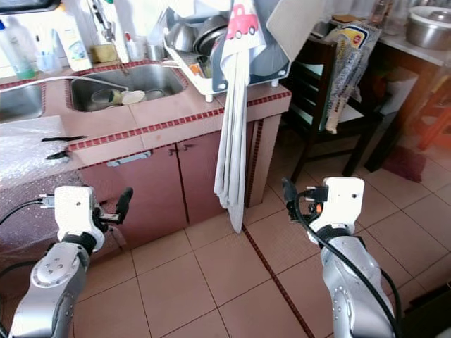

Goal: Kitchen organization

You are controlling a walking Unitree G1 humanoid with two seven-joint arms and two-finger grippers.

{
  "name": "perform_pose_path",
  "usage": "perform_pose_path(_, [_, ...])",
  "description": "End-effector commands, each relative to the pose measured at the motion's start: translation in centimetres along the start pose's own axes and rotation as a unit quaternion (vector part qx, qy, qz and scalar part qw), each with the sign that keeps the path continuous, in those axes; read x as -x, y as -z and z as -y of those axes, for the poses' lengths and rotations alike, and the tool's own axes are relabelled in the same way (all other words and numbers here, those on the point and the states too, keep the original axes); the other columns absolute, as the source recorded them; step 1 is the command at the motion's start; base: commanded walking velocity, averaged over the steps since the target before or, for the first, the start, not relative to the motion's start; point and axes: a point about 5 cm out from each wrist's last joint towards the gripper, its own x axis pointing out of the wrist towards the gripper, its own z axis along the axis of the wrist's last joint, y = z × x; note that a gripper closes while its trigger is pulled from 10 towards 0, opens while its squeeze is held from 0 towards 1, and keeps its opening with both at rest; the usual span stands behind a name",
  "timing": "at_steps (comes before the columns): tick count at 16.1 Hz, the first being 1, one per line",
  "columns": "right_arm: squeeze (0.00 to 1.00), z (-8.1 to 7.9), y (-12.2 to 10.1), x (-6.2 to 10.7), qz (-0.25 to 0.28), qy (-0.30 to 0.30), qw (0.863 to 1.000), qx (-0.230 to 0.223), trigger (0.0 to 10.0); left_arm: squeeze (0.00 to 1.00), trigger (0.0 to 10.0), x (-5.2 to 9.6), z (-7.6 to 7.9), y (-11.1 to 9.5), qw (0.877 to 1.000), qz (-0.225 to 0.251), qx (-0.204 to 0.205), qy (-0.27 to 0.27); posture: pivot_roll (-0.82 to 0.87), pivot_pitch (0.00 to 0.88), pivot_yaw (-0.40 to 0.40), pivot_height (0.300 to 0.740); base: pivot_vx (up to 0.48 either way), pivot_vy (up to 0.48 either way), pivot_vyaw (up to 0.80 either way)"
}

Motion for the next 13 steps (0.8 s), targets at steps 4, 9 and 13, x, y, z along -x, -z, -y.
perform_pose_path(4, [0.00,-1.09,-1.67,-0.28,0.031,-0.028,0.999,0.015,10.0,0.00,10.0,-0.85,0.11,-0.68,1.000,0.003,0.008,-0.013,-0.10,0.020,0.003,0.740,0.000,0.000,0.00])
perform_pose_path(9, [0.00,-1.21,-1.39,-0.36,0.026,-0.028,0.999,0.016,10.0,0.00,10.0,-1.09,0.68,-1.21,1.000,0.011,0.007,-0.002,-0.10,0.016,0.008,0.740,0.000,0.000,0.80])
perform_pose_path(13, [0.00,-1.19,-1.27,-0.52,0.026,-0.026,0.999,0.002,10.0,0.00,10.0,-1.13,0.51,-0.83,1.000,-0.004,0.016,-0.004,-0.10,0.007,0.006,0.740,0.000,0.000,0.18])
